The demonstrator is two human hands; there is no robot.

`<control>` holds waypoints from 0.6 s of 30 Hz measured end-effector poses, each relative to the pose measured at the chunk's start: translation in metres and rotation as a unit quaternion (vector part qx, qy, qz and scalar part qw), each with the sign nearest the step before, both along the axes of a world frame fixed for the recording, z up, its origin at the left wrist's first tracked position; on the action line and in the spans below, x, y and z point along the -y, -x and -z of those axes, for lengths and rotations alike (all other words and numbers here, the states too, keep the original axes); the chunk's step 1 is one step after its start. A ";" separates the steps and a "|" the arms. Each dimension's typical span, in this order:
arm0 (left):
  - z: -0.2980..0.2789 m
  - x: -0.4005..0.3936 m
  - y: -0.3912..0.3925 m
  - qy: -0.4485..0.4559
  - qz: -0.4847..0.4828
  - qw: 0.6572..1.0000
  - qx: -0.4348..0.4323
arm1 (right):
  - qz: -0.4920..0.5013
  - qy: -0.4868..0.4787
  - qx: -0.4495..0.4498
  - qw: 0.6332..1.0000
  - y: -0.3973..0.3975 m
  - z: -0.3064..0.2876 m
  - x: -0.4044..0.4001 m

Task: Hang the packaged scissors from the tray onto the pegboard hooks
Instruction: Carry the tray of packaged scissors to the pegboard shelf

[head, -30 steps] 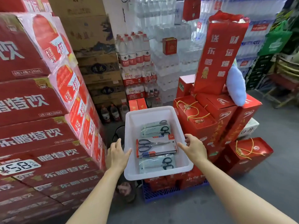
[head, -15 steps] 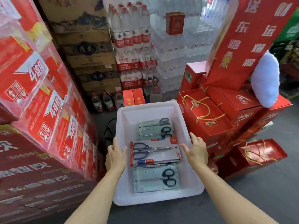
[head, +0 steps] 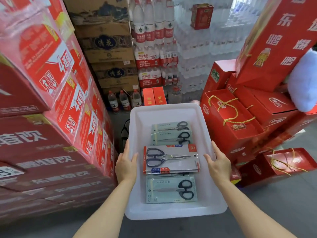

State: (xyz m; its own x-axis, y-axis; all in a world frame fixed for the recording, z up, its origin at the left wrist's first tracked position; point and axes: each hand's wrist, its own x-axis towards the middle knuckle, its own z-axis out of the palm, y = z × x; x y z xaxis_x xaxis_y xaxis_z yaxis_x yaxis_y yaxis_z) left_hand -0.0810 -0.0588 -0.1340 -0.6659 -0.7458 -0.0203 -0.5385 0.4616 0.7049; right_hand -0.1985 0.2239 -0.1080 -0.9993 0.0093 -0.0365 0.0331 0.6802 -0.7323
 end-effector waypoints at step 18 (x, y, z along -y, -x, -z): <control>-0.022 -0.054 -0.236 0.043 -0.153 0.987 0.002 | -0.134 -0.022 -0.018 0.991 -0.170 -0.011 -0.003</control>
